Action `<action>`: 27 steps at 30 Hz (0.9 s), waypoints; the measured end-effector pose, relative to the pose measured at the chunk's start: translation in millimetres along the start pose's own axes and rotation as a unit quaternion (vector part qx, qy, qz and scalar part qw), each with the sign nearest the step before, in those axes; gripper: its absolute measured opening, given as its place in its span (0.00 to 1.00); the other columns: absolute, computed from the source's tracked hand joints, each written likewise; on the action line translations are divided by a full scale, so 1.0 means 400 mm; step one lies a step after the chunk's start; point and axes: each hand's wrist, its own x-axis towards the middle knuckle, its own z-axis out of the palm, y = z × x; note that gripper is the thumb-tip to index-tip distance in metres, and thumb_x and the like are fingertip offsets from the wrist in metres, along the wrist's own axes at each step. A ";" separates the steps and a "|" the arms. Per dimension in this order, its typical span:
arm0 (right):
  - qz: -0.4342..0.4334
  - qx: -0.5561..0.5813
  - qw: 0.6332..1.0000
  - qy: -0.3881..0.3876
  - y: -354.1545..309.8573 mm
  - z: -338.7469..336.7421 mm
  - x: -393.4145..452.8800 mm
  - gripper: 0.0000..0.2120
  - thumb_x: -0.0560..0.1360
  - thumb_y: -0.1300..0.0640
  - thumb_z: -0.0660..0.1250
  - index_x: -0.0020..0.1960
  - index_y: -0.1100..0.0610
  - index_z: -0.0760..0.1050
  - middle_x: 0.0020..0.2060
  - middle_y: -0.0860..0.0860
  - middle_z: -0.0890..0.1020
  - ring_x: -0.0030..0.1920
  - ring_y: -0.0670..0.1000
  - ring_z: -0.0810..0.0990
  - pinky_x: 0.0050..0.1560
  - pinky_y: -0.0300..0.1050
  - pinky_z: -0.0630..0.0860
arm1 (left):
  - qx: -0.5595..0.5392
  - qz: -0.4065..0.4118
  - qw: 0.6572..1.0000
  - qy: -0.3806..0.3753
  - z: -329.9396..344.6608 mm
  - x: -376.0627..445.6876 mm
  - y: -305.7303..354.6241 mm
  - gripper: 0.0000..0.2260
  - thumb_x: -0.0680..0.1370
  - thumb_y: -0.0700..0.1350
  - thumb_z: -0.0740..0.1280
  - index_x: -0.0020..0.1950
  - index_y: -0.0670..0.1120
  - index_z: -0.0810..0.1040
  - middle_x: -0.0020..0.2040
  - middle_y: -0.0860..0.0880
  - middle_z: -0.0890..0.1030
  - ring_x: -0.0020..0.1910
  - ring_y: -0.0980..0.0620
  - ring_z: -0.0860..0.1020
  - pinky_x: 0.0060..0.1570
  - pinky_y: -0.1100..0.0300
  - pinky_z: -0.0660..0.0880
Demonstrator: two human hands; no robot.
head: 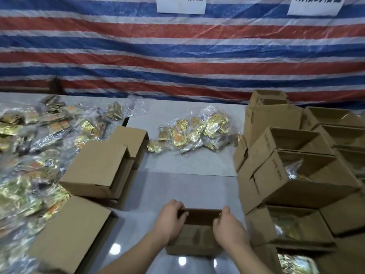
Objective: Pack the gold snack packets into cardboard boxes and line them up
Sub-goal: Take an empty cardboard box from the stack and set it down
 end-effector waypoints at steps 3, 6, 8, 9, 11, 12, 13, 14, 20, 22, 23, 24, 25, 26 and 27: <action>0.006 0.013 1.000 0.008 -0.005 0.019 -0.022 0.06 0.80 0.49 0.56 0.52 0.48 0.59 0.42 0.46 0.77 0.41 0.49 0.79 0.38 0.45 0.77 | -0.001 -0.005 0.999 0.035 0.024 -0.016 0.000 0.10 0.77 0.58 0.65 0.43 0.53 0.75 0.43 0.57 0.72 0.42 0.59 0.72 0.42 0.67 0.66; 0.009 0.017 1.000 0.010 -0.001 0.029 -0.031 0.04 0.80 0.50 0.55 0.52 0.48 0.59 0.43 0.46 0.76 0.42 0.49 0.79 0.40 0.46 0.78 | 0.008 -0.007 0.999 0.041 0.038 -0.021 0.004 0.13 0.77 0.60 0.65 0.43 0.51 0.74 0.44 0.55 0.72 0.43 0.57 0.72 0.44 0.65 0.69; -0.002 0.018 1.000 0.001 0.003 0.022 -0.027 0.05 0.80 0.48 0.53 0.52 0.48 0.59 0.44 0.47 0.76 0.43 0.50 0.79 0.39 0.47 0.75 | 0.010 -0.004 0.999 0.036 0.035 -0.026 -0.002 0.16 0.76 0.64 0.63 0.43 0.52 0.76 0.44 0.56 0.73 0.44 0.57 0.73 0.45 0.64 0.70; -0.007 0.020 1.000 -0.004 0.004 0.013 -0.023 0.07 0.80 0.45 0.52 0.51 0.48 0.60 0.43 0.47 0.75 0.43 0.51 0.78 0.39 0.46 0.73 | 0.009 -0.008 0.999 0.042 0.026 -0.021 -0.005 0.18 0.76 0.66 0.60 0.44 0.53 0.77 0.45 0.57 0.75 0.45 0.57 0.74 0.47 0.63 0.72; -0.008 0.028 1.000 -0.007 0.003 -0.008 -0.009 0.14 0.78 0.38 0.50 0.49 0.47 0.63 0.42 0.46 0.74 0.43 0.51 0.76 0.41 0.47 0.73 | -0.005 -0.023 0.996 0.086 -0.004 0.030 -0.007 0.21 0.77 0.66 0.57 0.47 0.51 0.80 0.47 0.56 0.79 0.48 0.55 0.77 0.50 0.60 0.74; -0.003 0.031 1.000 -0.004 0.002 -0.019 0.001 0.16 0.77 0.35 0.50 0.48 0.47 0.64 0.43 0.47 0.75 0.44 0.51 0.76 0.43 0.47 0.74 | -0.015 -0.033 0.993 0.110 -0.024 0.078 -0.004 0.20 0.78 0.64 0.57 0.48 0.50 0.81 0.48 0.54 0.81 0.49 0.53 0.78 0.50 0.58 0.74; 0.003 0.036 0.999 0.001 0.000 -0.030 0.015 0.18 0.77 0.34 0.50 0.49 0.47 0.66 0.44 0.47 0.76 0.45 0.51 0.77 0.44 0.47 0.74 | -0.025 -0.042 0.991 0.123 -0.043 0.138 0.001 0.19 0.79 0.61 0.57 0.49 0.49 0.81 0.49 0.52 0.82 0.50 0.51 0.79 0.49 0.58 0.73; 0.010 0.046 0.999 0.009 -0.004 -0.040 0.034 0.19 0.77 0.34 0.50 0.50 0.48 0.68 0.46 0.48 0.77 0.47 0.51 0.77 0.45 0.46 0.74 | -0.030 -0.050 0.990 0.129 -0.060 0.208 0.009 0.18 0.81 0.58 0.57 0.50 0.47 0.80 0.49 0.50 0.82 0.51 0.49 0.80 0.48 0.57 0.73; 0.021 0.137 0.990 0.015 -0.032 -0.087 0.261 0.21 0.80 0.37 0.51 0.48 0.52 0.73 0.46 0.50 0.79 0.46 0.54 0.76 0.47 0.47 0.72 | -0.030 -0.152 0.979 0.134 -0.092 0.637 0.028 0.27 0.80 0.57 0.60 0.70 0.38 0.67 0.61 0.39 0.78 0.59 0.38 0.77 0.53 0.51 0.73; 0.027 0.162 0.986 0.012 -0.045 -0.092 0.336 0.22 0.80 0.39 0.52 0.50 0.55 0.75 0.48 0.51 0.80 0.50 0.56 0.77 0.47 0.46 0.70 | -0.013 -0.162 0.979 0.127 -0.080 0.743 0.016 0.35 0.78 0.61 0.62 0.74 0.37 0.59 0.63 0.38 0.77 0.59 0.37 0.77 0.56 0.49 0.75; 0.023 0.167 0.986 0.010 -0.050 -0.089 0.366 0.21 0.80 0.39 0.52 0.50 0.55 0.75 0.49 0.51 0.81 0.52 0.56 0.78 0.48 0.46 0.69 | -0.004 -0.164 0.979 0.123 -0.071 0.790 0.008 0.38 0.77 0.62 0.63 0.76 0.38 0.55 0.63 0.38 0.76 0.58 0.38 0.78 0.56 0.48 0.77; 0.016 0.167 0.986 0.007 -0.054 -0.082 0.390 0.20 0.80 0.39 0.53 0.48 0.54 0.74 0.49 0.51 0.81 0.52 0.56 0.78 0.47 0.46 0.69 | 0.003 -0.169 0.978 0.120 -0.063 0.833 0.000 0.40 0.75 0.62 0.65 0.77 0.40 0.54 0.65 0.39 0.75 0.58 0.38 0.78 0.58 0.46 0.77; 0.009 0.164 0.986 0.005 -0.056 -0.072 0.408 0.19 0.80 0.40 0.53 0.46 0.53 0.72 0.47 0.51 0.81 0.51 0.56 0.78 0.47 0.47 0.70 | 0.002 -0.175 0.977 0.123 -0.052 0.871 -0.013 0.41 0.74 0.62 0.67 0.77 0.42 0.53 0.68 0.39 0.73 0.60 0.39 0.77 0.60 0.46 0.76; 0.002 0.160 0.987 0.004 -0.055 -0.061 0.422 0.18 0.80 0.40 0.54 0.44 0.52 0.71 0.46 0.50 0.81 0.50 0.55 0.78 0.47 0.47 0.71 | 0.000 -0.180 0.975 0.132 -0.037 0.906 -0.032 0.43 0.73 0.61 0.69 0.77 0.42 0.53 0.69 0.38 0.71 0.62 0.39 0.75 0.62 0.46 0.74; -0.002 0.159 0.987 0.006 -0.054 -0.054 0.432 0.17 0.80 0.39 0.54 0.43 0.51 0.70 0.45 0.49 0.81 0.48 0.53 0.78 0.46 0.46 0.71 | 0.017 -0.186 0.973 0.135 -0.023 0.938 -0.053 0.44 0.73 0.62 0.69 0.77 0.39 0.53 0.69 0.37 0.70 0.64 0.39 0.74 0.64 0.46 0.73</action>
